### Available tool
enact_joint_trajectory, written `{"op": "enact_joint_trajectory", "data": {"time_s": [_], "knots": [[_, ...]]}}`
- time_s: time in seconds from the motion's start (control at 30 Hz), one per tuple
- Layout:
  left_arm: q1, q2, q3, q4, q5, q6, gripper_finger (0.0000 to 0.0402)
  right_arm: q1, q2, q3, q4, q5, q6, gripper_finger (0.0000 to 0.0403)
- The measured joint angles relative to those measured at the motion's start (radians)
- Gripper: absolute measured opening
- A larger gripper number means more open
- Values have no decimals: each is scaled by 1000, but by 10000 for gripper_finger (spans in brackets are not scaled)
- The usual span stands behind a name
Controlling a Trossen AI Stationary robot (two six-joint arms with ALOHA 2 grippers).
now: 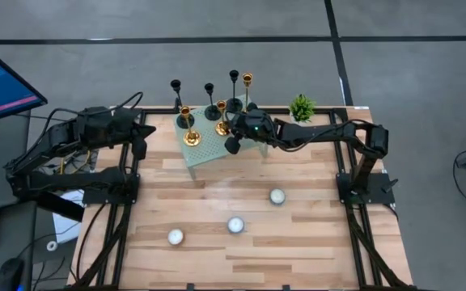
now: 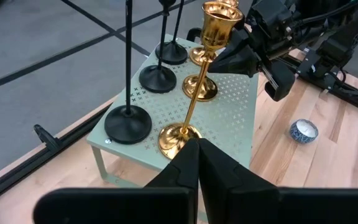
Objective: Pick & Place candle stick holders
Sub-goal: Adjust the gold candle stand on the shelf
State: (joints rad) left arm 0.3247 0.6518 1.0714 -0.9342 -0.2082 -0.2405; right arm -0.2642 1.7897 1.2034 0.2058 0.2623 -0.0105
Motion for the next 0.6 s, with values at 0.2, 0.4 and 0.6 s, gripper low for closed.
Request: {"op": "enact_joint_trajectory", "data": {"time_s": [0.2,0.4,0.6], "knots": [[0,0,0,0,0,0,8,0,-1,0,13,-3,0,0],[0,0,0,0,0,0,5,0,-1,0,16,-22,0,0],[0,0,0,0,0,0,8,-1,-1,0,43,-39,-27,0]]}}
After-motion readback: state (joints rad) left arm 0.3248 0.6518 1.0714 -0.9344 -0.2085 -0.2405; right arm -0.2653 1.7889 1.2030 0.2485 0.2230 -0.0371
